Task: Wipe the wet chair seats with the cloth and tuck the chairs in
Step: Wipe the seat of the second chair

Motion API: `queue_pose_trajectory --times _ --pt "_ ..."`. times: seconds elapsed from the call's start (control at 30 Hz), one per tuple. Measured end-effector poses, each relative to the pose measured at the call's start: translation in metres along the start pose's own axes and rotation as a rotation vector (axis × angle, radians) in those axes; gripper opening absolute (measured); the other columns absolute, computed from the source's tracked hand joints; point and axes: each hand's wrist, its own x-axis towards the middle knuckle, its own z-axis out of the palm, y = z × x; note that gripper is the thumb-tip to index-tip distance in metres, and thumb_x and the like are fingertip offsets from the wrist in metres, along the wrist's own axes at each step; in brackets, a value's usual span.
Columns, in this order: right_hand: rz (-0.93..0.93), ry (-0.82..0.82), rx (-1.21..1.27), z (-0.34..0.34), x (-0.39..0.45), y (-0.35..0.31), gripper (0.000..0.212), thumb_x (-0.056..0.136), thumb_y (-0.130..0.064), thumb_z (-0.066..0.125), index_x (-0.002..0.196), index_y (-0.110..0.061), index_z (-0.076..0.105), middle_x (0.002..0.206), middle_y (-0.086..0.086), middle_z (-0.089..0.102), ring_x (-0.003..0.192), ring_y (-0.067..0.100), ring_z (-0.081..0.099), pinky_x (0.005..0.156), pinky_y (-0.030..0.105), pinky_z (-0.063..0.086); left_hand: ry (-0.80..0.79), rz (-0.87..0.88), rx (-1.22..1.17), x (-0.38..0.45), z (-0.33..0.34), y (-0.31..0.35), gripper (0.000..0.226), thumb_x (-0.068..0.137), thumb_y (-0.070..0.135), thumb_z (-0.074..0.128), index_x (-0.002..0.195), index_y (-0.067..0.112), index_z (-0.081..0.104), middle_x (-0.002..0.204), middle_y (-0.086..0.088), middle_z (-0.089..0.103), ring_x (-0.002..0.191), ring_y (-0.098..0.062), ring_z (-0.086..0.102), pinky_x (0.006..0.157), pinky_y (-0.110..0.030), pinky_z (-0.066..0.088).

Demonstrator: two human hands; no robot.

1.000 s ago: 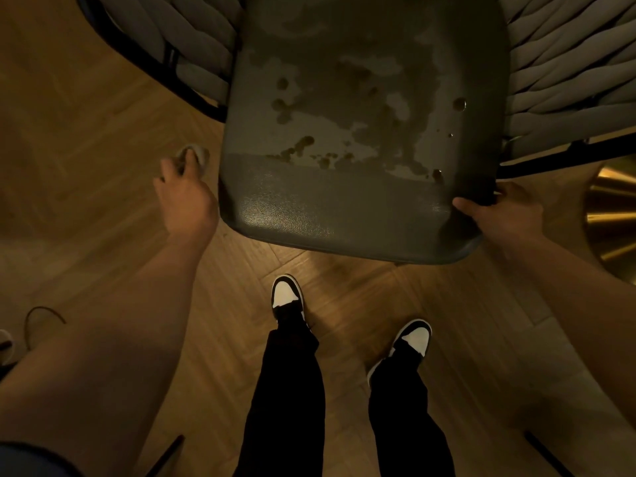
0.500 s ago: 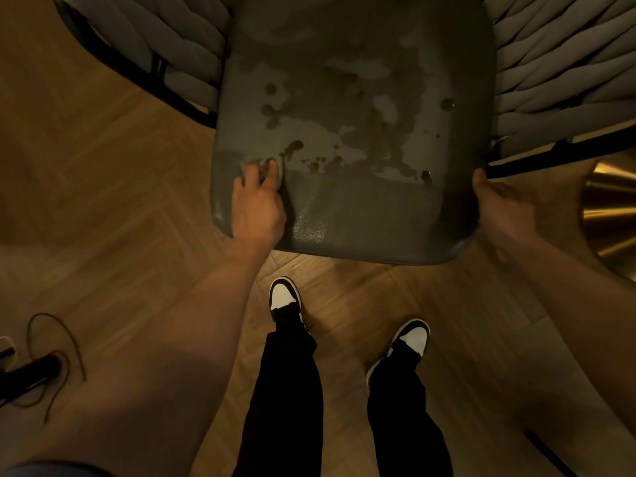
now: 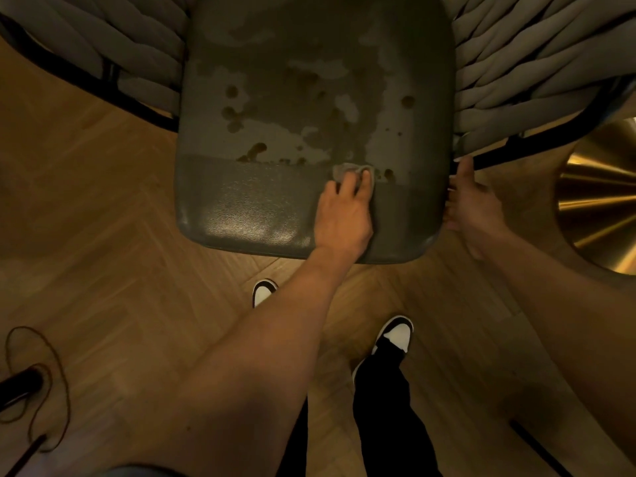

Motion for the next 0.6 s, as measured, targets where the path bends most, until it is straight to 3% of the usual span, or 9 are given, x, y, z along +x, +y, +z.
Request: queue_pose_trajectory --times 0.3,0.4,0.43,0.53,0.6 --pt "0.026 -0.039 0.025 -0.003 0.005 0.001 0.13 0.036 -0.115 0.017 0.114 -0.027 0.075 0.112 0.006 0.075 0.101 0.029 0.072 0.094 0.052 0.057 -0.072 0.104 -0.034 0.019 0.014 0.079 0.055 0.092 0.023 0.049 0.146 0.018 0.04 0.131 -0.002 0.047 0.097 -0.029 0.048 0.082 -0.037 0.041" --pt "0.023 -0.047 0.012 -0.005 -0.014 -0.013 0.115 0.064 -0.105 0.017 0.128 -0.024 0.068 0.121 0.007 0.071 0.103 0.025 0.071 0.094 0.046 0.059 -0.11 0.166 -0.038 0.022 0.021 0.101 0.055 0.092 0.028 0.055 0.145 0.02 0.041 0.132 0.0 0.046 0.099 -0.027 0.046 0.083 -0.036 0.043" --pt "0.016 -0.06 0.017 -0.006 -0.016 -0.014 0.114 0.066 -0.104 0.019 0.131 -0.024 0.067 0.123 0.007 0.071 0.104 0.024 0.071 0.094 0.046 0.059 -0.116 0.169 -0.027 0.022 0.022 0.104 0.055 0.092 0.029 0.055 0.145 0.019 0.041 0.133 0.0 0.044 0.1 -0.027 0.046 0.084 -0.036 0.043" --pt "0.005 -0.106 0.05 -0.011 -0.011 -0.006 0.133 0.037 -0.113 0.027 0.129 -0.027 0.068 0.12 0.002 0.073 0.103 0.021 0.072 0.088 0.044 0.061 -0.111 0.166 0.04 0.019 0.026 0.1 0.052 0.093 0.031 0.053 0.144 0.02 0.042 0.135 0.001 0.044 0.098 -0.028 0.045 0.081 -0.036 0.04" --pt "0.002 -0.127 0.04 -0.011 -0.006 -0.002 0.115 0.053 -0.108 0.031 0.122 -0.025 0.071 0.119 0.003 0.073 0.102 0.022 0.072 0.09 0.046 0.06 -0.105 0.165 0.071 0.017 0.026 0.095 0.047 0.095 0.033 0.05 0.141 0.022 0.046 0.135 0.002 0.044 0.097 -0.028 0.045 0.08 -0.036 0.037"
